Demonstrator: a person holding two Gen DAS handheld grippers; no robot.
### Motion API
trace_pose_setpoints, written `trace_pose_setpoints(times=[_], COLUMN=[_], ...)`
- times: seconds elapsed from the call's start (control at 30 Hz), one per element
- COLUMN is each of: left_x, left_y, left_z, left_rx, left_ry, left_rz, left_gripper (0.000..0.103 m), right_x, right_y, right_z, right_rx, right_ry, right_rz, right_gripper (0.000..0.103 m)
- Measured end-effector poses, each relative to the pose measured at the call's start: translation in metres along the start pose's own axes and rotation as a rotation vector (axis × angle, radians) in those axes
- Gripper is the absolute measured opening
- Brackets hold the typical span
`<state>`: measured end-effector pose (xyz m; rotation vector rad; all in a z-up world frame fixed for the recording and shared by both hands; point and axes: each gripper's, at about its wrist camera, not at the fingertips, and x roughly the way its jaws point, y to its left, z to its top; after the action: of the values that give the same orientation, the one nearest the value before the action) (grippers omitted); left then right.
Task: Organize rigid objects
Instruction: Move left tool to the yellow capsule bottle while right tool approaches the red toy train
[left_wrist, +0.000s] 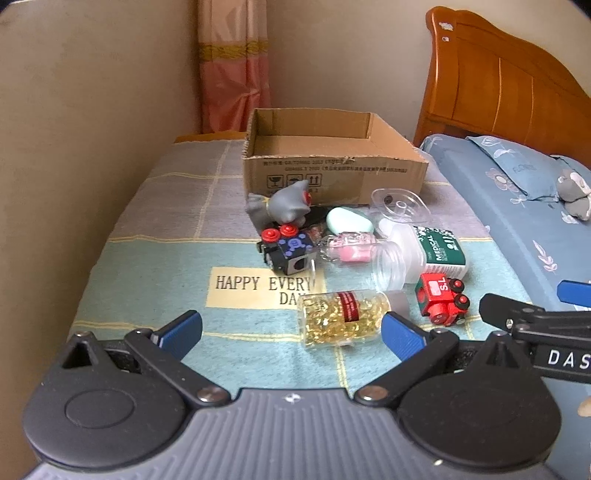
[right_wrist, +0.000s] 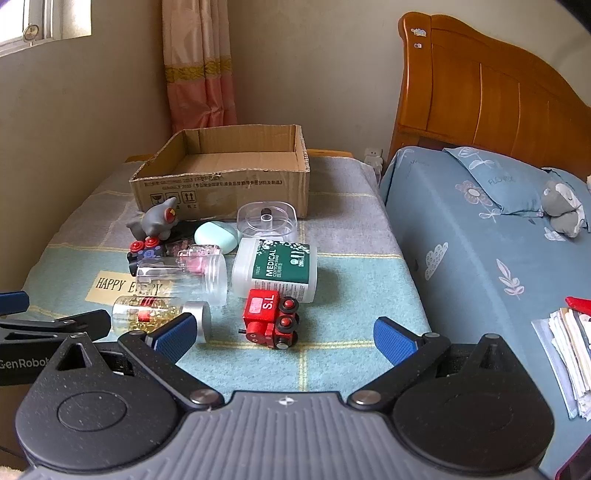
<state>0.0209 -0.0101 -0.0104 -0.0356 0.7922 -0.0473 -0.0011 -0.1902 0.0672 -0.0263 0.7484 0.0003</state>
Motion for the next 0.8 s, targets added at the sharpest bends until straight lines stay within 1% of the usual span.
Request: trace_pose_setpoints(times=[0.17,0.3,0.5,0.67,0.8], left_x=[0.012,0.026,0.049,0.065,0.075], left_y=[-0.004,-0.007,-0.017,-0.029,-0.04], left_z=[0.002,0.005,0.009,0.015,0.019], left_rx=[0.035,0.069,0.131,0.174,0.199], left_ry=[0.006,0.031,0.039,0.054,0.061], left_rz=[-0.03,-0.064,-0.073,-0.136,-0.159], left_gripper=[0.102,0.102,0.102,0.102,0.102], right_x=[0.011,0.017,0.029,0.041,0.05], right_y=[-0.007,-0.014,-0.027,-0.041,-0.054], right_z=[0.001,-0.001,-0.004,-0.006,-0.007], right_rx=[0.002,-0.002,-0.015,0.002,0.019], right_ry=[0.012,0.006,-0.003,0.009,0.023], right_rz=[0.005,0.038,0.078,0.075,0.063], right_gripper=[0.103,0.103,0.103,0.103,0.103])
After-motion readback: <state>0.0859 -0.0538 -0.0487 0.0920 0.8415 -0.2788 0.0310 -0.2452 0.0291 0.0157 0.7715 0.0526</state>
